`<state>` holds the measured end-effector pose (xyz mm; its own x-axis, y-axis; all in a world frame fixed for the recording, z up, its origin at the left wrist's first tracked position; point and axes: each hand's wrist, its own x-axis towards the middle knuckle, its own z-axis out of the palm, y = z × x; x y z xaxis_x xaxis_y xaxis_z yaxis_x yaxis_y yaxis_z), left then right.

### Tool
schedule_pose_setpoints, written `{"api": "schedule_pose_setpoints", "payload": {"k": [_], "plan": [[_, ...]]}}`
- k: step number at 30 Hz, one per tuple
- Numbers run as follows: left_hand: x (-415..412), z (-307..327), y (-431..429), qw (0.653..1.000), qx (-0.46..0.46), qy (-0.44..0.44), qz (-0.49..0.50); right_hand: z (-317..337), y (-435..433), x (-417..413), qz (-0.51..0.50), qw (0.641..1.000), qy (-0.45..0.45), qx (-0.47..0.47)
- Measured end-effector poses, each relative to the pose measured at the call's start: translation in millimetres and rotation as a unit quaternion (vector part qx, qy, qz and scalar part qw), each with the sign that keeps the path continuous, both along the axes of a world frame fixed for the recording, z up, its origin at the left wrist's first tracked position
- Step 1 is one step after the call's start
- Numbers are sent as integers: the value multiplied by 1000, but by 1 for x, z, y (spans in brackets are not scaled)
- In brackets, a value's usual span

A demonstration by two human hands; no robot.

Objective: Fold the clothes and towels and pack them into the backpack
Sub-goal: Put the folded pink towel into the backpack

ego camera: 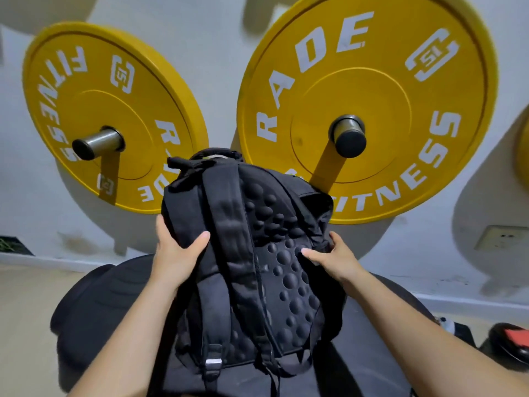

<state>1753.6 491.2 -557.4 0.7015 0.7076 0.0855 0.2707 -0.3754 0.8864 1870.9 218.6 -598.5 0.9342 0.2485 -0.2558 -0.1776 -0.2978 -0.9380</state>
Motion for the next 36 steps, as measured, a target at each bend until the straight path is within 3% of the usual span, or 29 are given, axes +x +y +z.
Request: {"api": "schedule_pose_setpoints", "payload": {"k": [2,4,9,11,14,16,17,19,21,22,26,30,32,34,36], "plan": [[5,-9,-4,994,-102,11,-23,-2,13,1,8,999,-30,-7],[17,-15,-13,993,-109,49,-22,-1,21,-2,27,999,-36,-6],[53,11,-45,972,163,168,3,-7,24,-37,100,994,-43,-31],[63,10,-59,955,200,215,-45,-15,19,-57,105,994,-32,-15],[63,-1,-66,923,164,322,-134,-26,4,-65,30,998,31,45],[52,9,-73,878,256,376,-148,-28,-8,-55,-22,998,30,44],[45,18,-79,863,340,351,-127,-26,-13,-51,-36,999,14,26],[30,37,-97,866,467,167,-68,-23,-19,-48,-33,999,-26,-32],[14,43,-118,871,479,-41,-97,-16,-23,-51,-3,994,-60,-94],[10,39,-126,868,471,-73,-141,-10,-25,-55,19,989,-82,-122],[0,17,-138,824,514,68,-228,25,-51,-75,119,952,-158,-233],[-14,24,-150,864,473,-21,-172,69,-105,-90,168,928,-204,-263],[-22,26,-160,886,442,-22,-138,90,-128,-96,162,942,-191,-222],[-27,29,-170,906,396,53,-140,107,-144,-105,124,978,-136,-102],[-27,33,-180,882,434,126,-133,114,-151,-116,80,994,-62,32]]}}
